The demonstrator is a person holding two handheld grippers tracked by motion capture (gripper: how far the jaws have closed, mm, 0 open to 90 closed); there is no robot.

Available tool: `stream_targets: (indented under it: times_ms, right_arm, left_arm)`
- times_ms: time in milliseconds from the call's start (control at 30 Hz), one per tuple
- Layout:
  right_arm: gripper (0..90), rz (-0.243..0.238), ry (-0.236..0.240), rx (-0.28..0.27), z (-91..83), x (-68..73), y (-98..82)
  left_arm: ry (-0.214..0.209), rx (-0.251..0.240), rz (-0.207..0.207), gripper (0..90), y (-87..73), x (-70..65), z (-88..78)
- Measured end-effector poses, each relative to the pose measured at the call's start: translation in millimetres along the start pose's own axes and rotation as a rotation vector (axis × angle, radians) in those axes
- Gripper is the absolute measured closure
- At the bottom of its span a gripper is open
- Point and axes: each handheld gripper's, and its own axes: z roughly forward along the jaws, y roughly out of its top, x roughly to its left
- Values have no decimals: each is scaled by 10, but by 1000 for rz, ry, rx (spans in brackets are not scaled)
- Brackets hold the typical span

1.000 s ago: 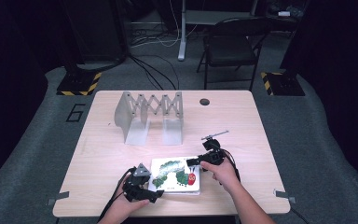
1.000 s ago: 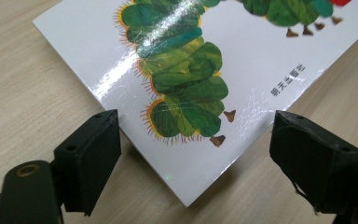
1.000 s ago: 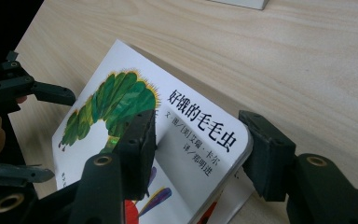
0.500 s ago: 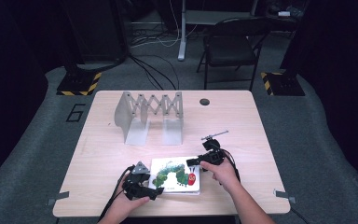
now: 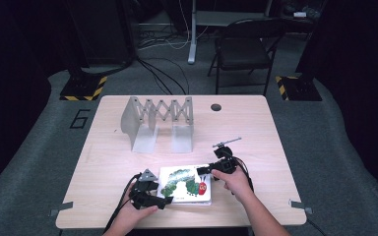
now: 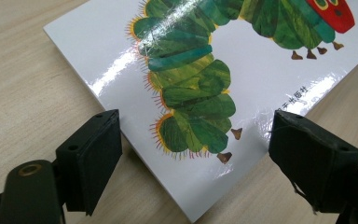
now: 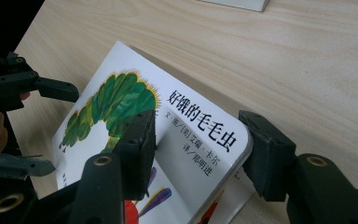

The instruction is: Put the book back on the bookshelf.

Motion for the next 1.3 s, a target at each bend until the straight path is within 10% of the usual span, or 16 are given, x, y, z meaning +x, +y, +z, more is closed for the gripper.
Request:
stream_targets:
  times_ms: [1300]
  right_arm:
    - [488,-58,-23,-9,-125,148,-8]
  left_arm:
    - [26,9,13,118,-58,-4,89]
